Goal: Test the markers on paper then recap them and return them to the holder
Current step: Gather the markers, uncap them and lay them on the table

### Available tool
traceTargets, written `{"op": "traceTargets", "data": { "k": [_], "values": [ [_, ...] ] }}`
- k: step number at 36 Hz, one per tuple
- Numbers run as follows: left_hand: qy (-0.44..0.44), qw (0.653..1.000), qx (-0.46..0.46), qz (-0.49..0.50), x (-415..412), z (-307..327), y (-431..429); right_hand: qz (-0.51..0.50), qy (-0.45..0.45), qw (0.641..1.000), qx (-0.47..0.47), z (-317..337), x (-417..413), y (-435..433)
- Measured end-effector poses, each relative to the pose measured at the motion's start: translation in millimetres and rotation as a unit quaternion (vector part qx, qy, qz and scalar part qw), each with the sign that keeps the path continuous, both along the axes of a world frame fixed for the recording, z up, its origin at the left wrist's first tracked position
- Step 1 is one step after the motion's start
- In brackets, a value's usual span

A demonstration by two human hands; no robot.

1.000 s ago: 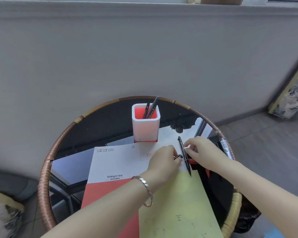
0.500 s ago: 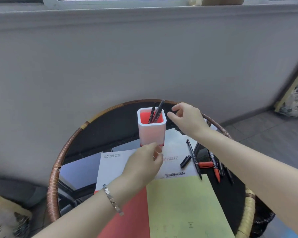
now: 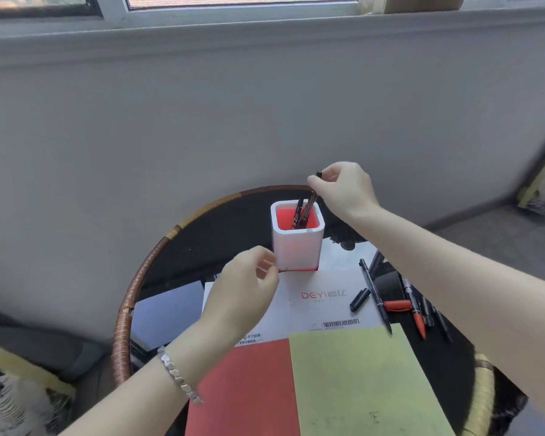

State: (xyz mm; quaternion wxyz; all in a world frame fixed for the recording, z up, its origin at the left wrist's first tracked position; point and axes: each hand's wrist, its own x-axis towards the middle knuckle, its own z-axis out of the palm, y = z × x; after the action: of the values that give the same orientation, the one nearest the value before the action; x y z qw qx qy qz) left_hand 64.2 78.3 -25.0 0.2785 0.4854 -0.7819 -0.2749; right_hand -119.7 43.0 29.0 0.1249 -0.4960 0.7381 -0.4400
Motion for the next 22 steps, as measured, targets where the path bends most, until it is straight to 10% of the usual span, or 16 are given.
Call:
{"op": "traceTargets", "data": {
  "k": [6,15,22],
  "values": [
    [0.104,0.990,-0.093,-0.009,-14.4,10.9,6.1,0.029,-0.100,0.971,-0.214,37.1,-2.6,56.1],
    [0.034,0.982,-0.155,-0.104,-41.7,13.2,23.2,0.091,-0.319,0.938,-0.097,7.3,2.0,100.7],
    [0.004,0.985,-0.105,-0.140,-48.4,2.2,40.1,0.107,-0.315,0.943,-0.001,-22.7,1.9,111.5]
  ]
}}
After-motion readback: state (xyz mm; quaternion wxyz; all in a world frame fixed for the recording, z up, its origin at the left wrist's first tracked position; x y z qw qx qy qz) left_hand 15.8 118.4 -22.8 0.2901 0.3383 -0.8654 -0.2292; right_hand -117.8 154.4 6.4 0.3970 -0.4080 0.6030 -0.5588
